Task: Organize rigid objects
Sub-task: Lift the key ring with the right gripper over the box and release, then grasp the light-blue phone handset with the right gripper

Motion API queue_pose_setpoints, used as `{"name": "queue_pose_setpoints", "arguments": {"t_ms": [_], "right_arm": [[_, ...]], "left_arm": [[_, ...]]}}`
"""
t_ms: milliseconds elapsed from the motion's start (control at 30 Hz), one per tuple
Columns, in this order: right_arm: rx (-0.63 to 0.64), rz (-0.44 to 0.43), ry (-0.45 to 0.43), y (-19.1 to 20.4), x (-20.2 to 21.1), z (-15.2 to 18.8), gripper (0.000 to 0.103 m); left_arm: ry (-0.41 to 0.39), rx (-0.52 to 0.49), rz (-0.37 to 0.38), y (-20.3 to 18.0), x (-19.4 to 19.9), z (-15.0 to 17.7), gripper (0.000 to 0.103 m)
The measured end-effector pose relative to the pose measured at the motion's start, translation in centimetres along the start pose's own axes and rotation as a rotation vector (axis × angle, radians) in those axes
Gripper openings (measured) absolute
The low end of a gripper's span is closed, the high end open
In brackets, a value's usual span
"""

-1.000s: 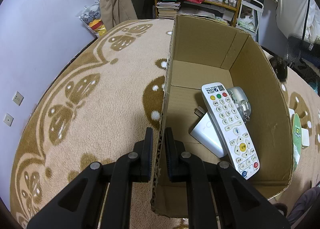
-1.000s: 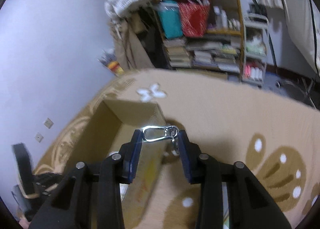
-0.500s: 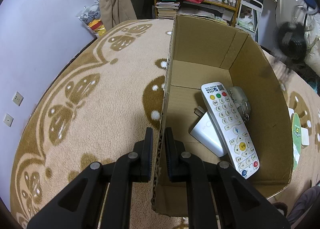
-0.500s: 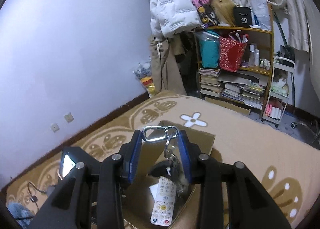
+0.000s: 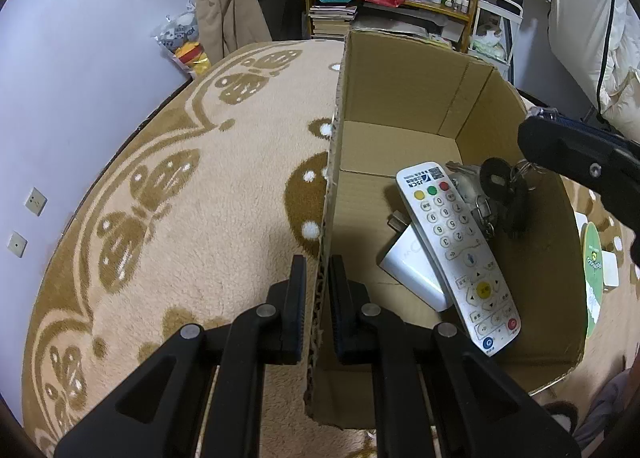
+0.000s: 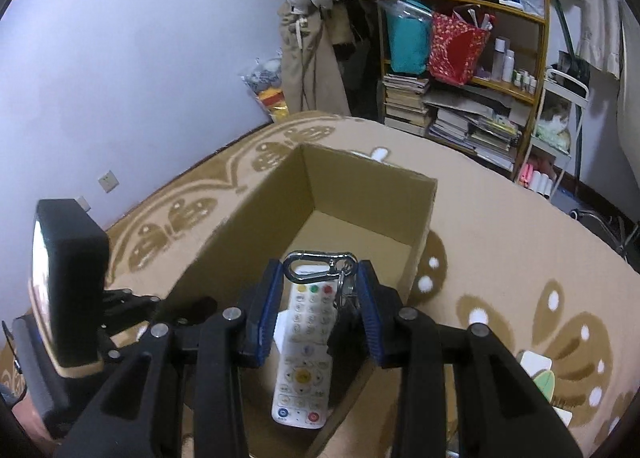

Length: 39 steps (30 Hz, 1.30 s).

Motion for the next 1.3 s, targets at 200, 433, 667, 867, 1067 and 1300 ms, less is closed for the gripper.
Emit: {"name": "queue_pose_setpoints", "arguments": {"t_ms": [200, 433, 667, 867, 1067, 1300], "right_arm": [[-0.018, 0.027, -0.009, -1.0, 0.6, 0.0, 0.041], [-0.065, 0.101, 0.000, -3.8, 2.5, 0.1, 0.085], [-0.127, 0.186, 0.058, -8.2, 3.9, 1.4, 0.094], [-0.221, 0.179, 0.117, -12.1, 4.2, 3.3, 0.094], [-0.284, 0.139, 0.235, -14.7, 2.9, 5.7, 0.094], [-0.340, 0.041, 0.290, -15.4, 0.6, 7.9, 0.094]], "left_arm": [[-0.003, -0.008, -0.004, 0.0, 0.1, 0.0, 0.010], [-0.003, -0.006, -0.003, 0.0, 0.1, 0.0, 0.010], [-0.004, 0.003, 0.011, 0.2, 0.5, 0.2, 0.010], [-0.004, 0.003, 0.009, 0.3, 0.5, 0.2, 0.011], [-0.004, 0.002, 0.008, 0.3, 0.6, 0.3, 0.011], [-0.004, 0.003, 0.009, 0.3, 0.5, 0.2, 0.011]]}}
Point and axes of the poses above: each gripper's, at about its wrist camera, not at the fingertips, and x roughly against the way its jaws point, y to its left, z to its underside, the point moved 7 cm from there along -x, roughly the way its jaws point, and after that the axes turned 12 degrees about y, right-handed, at the moved point
